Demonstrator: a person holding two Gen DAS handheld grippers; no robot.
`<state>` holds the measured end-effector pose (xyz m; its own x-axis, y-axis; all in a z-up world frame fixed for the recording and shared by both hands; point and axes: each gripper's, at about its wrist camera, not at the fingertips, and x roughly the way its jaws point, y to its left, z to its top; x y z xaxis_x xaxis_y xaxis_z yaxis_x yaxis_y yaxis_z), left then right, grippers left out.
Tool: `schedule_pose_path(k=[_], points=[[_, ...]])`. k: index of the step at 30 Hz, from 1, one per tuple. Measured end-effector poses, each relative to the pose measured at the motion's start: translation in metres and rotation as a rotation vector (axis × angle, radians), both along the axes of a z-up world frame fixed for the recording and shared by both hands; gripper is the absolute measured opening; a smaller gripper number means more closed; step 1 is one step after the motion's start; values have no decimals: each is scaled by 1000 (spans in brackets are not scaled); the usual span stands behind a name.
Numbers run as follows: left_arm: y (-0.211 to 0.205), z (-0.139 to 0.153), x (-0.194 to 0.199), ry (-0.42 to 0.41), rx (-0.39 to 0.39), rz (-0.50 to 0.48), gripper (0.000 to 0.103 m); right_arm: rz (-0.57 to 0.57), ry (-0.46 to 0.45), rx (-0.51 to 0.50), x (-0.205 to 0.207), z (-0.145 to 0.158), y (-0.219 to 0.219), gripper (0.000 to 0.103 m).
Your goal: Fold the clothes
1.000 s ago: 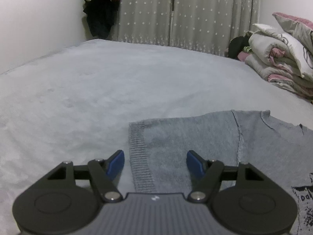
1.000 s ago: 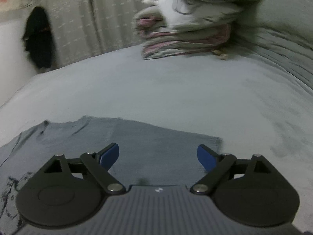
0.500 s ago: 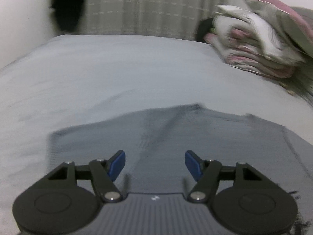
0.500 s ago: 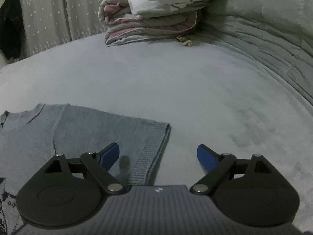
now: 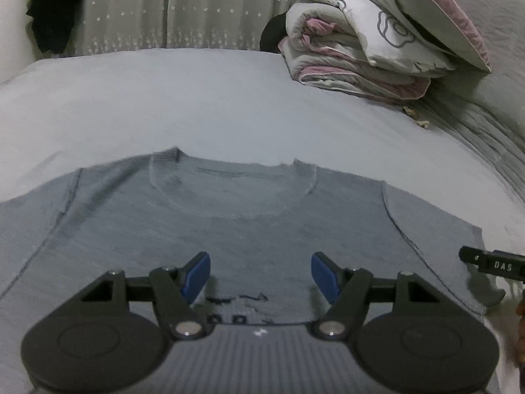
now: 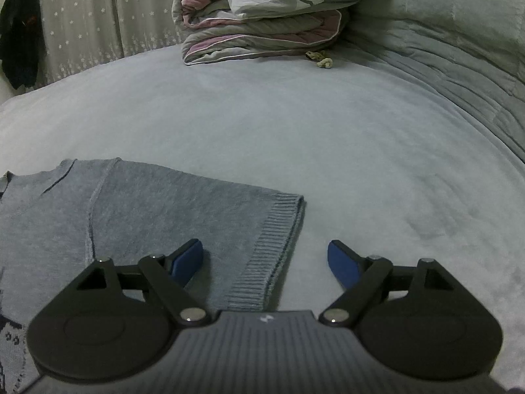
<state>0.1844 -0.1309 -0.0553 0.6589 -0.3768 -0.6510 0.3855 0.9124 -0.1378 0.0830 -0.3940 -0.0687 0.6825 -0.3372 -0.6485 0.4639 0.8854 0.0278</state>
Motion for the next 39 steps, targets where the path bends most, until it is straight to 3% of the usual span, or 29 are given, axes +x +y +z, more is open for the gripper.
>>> schedule_pose_path(k=[5, 8, 10, 13, 25, 30, 35, 37, 39], points=[[-3, -20, -4, -16, -22, 8, 76, 7, -13, 3, 1, 1, -1, 72], [-4, -25, -9, -60, -38, -16, 81, 9, -31, 15, 1, 3, -1, 47], [-6, -25, -10, -67, -33, -32, 82, 13, -52, 42, 0, 5, -3, 18], [-3, -25, -9, -61, -56, -40, 83, 19, -94, 61, -1, 10, 0, 11], [16, -20, 1, 10, -198, -36, 81, 127, -299, 189, -6, 47, 28, 7], [29, -16, 4, 36, -318, -61, 70, 235, -355, 260, 8, 50, 58, 7], [35, -15, 3, 51, -457, -135, 68, 336, -329, 415, 34, 30, 77, 7], [34, -16, 4, 61, -483, -152, 68, 361, -294, 455, 44, 21, 83, 18], [33, -18, 5, 69, -488, -158, 68, 382, -239, 483, 52, 17, 84, 19]])
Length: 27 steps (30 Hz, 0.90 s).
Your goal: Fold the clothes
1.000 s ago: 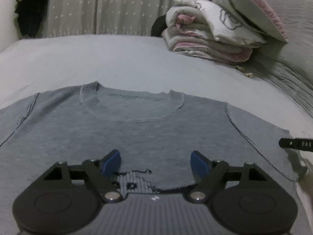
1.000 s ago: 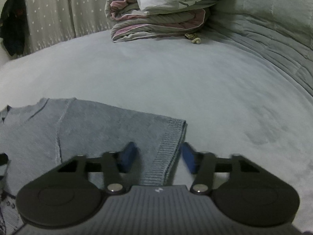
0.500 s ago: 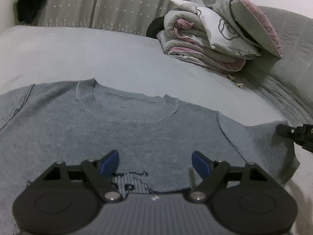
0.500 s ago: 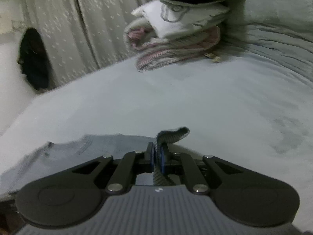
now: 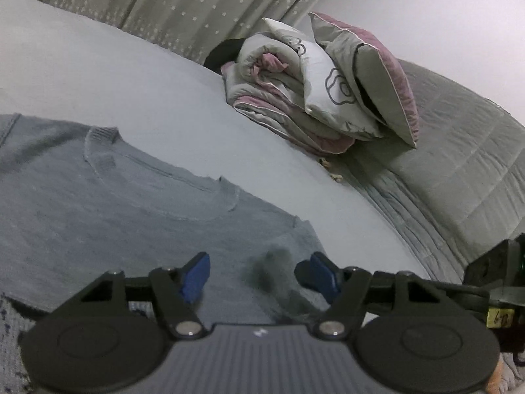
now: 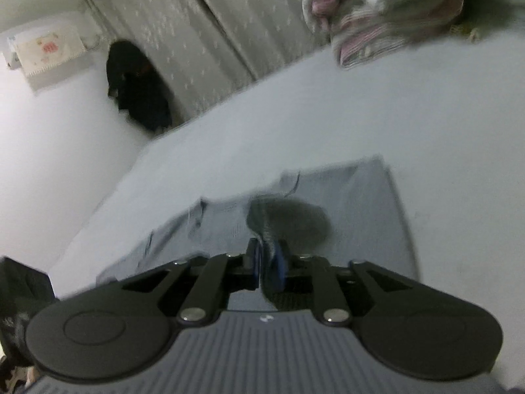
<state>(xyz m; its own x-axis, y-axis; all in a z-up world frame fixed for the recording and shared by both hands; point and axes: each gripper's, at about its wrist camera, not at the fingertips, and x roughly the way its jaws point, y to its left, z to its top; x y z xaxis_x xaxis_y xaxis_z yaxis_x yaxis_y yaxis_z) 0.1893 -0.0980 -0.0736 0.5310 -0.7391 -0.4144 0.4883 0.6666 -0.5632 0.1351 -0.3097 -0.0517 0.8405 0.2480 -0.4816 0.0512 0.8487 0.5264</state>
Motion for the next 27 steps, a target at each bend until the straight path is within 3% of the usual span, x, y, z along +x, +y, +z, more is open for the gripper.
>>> schedule_pose_path(k=[2, 3, 4, 6, 8, 11, 15, 18, 19, 22, 27], points=[[-3, -3, 1, 10, 9, -1, 68, 27, 10, 20, 1, 3, -4, 20], [-6, -4, 2, 16, 16, -4, 68, 33, -7, 35, -2, 6, -9, 32], [-9, -6, 2, 22, 24, -9, 68, 30, -33, 47, -6, 11, -15, 54], [-16, -8, 1, 32, 47, -27, 67, 2, -87, 58, -17, 21, -27, 63], [-24, -10, 0, 51, 79, -40, 63, -41, -114, 49, -29, 30, -35, 63], [-35, -10, 0, 65, 112, -42, 62, -86, -79, 38, -37, 41, -49, 63], [-45, -9, 4, 80, 142, -20, 53, 21, -15, -118, -44, 51, -52, 63], [-49, -9, 11, 97, 155, 5, 40, 109, 42, -255, -61, 41, -38, 63], [-49, -9, 13, 101, 160, 15, 30, 136, 63, -280, -67, 36, -32, 62], [-50, -8, 18, 109, 159, 42, 5, 184, 104, -345, -89, 25, -15, 50], [-54, 1, 18, 67, 155, 59, 3, 127, 95, -437, -114, 17, 1, 36]])
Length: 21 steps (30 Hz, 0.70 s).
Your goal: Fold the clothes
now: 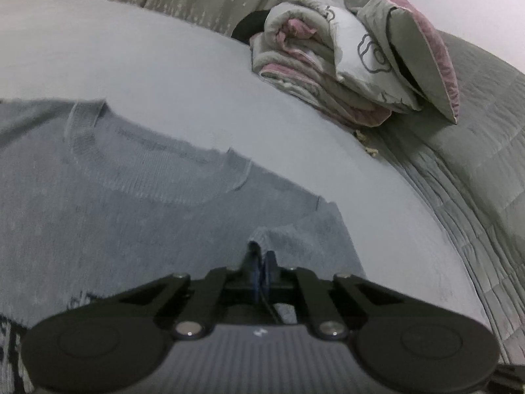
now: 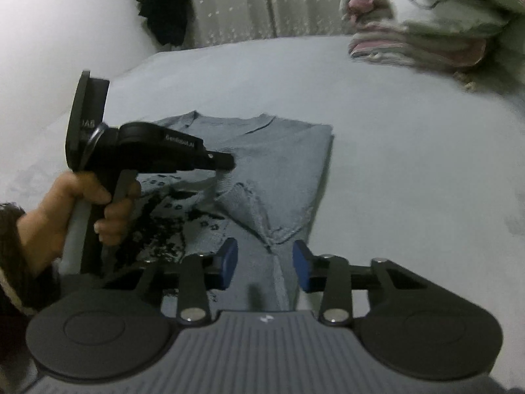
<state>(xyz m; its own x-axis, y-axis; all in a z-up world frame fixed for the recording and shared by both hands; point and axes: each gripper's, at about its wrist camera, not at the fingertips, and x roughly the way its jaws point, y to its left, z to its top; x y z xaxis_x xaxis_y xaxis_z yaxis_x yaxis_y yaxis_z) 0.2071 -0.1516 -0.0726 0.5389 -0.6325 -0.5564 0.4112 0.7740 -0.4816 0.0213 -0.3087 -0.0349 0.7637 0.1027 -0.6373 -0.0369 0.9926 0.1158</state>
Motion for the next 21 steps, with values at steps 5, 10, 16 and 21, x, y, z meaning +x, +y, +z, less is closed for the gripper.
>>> schedule_pose_path(k=[5, 10, 16, 21], points=[[-8, 21, 5, -66, 29, -10, 3, -19, 37, -75, -11, -10, 12, 21], [-12, 30, 20, -84, 82, -10, 3, -19, 49, -62, -8, -14, 20, 8], [-9, 28, 38, -87, 140, 13, 3, 1, 37, 14, 0, -12, 30, 4], [-8, 16, 54, -77, 199, 22, 4, 25, 19, 58, 6, -9, 44, 6]])
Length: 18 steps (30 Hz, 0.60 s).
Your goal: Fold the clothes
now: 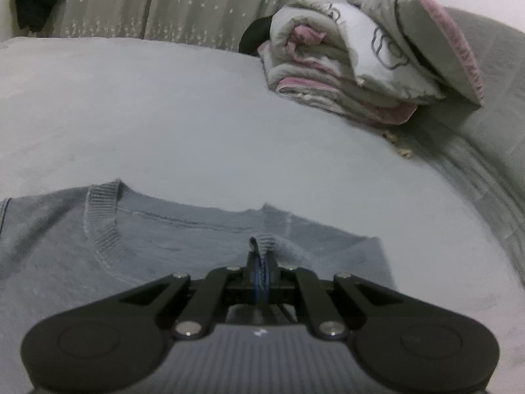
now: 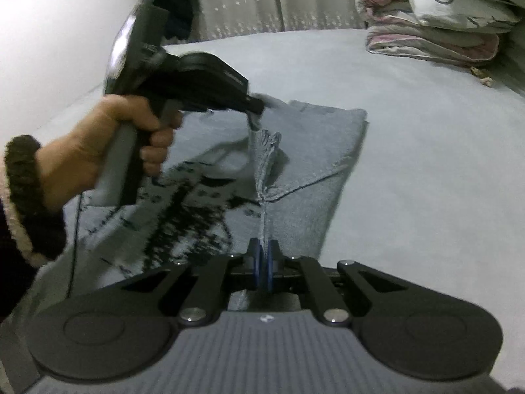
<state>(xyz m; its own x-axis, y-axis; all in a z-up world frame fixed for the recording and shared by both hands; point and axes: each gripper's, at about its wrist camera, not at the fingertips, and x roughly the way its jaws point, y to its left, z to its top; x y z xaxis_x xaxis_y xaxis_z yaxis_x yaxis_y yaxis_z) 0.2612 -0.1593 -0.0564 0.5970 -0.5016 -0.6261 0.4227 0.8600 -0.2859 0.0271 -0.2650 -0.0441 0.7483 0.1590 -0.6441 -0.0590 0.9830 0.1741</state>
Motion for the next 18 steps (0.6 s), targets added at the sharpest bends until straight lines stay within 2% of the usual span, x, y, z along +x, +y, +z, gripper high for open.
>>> schedule_pose_path(k=[3, 4, 5, 7, 8, 9, 10, 14, 18], points=[[1, -4, 1, 8, 34, 2, 7, 1, -10, 13, 1, 3, 7, 18], [3, -3, -1, 11, 38, 4, 15, -1, -12, 14, 0, 5, 9, 18], [6, -1, -5, 14, 29, 8, 28, -2, -14, 17, -1, 7, 9, 18], [14, 3, -14, 23, 13, 16, 41, -2, -18, 28, -5, 10, 9, 24], [17, 5, -19, 32, 6, 17, 41, -3, -20, 32, -8, 11, 9, 29], [18, 5, -23, 47, 3, 11, 41, -7, -21, 33, -10, 12, 9, 42], [20, 6, -29, 64, 2, 4, 41, -10, -22, 34, -13, 13, 9, 45], [24, 6, -55, 108, 0, -18, 41, -33, -12, 34, -29, 14, 10, 45], [31, 6, -83, 142, -41, -34, 41, -50, 10, 40, -52, 13, 14, 45]])
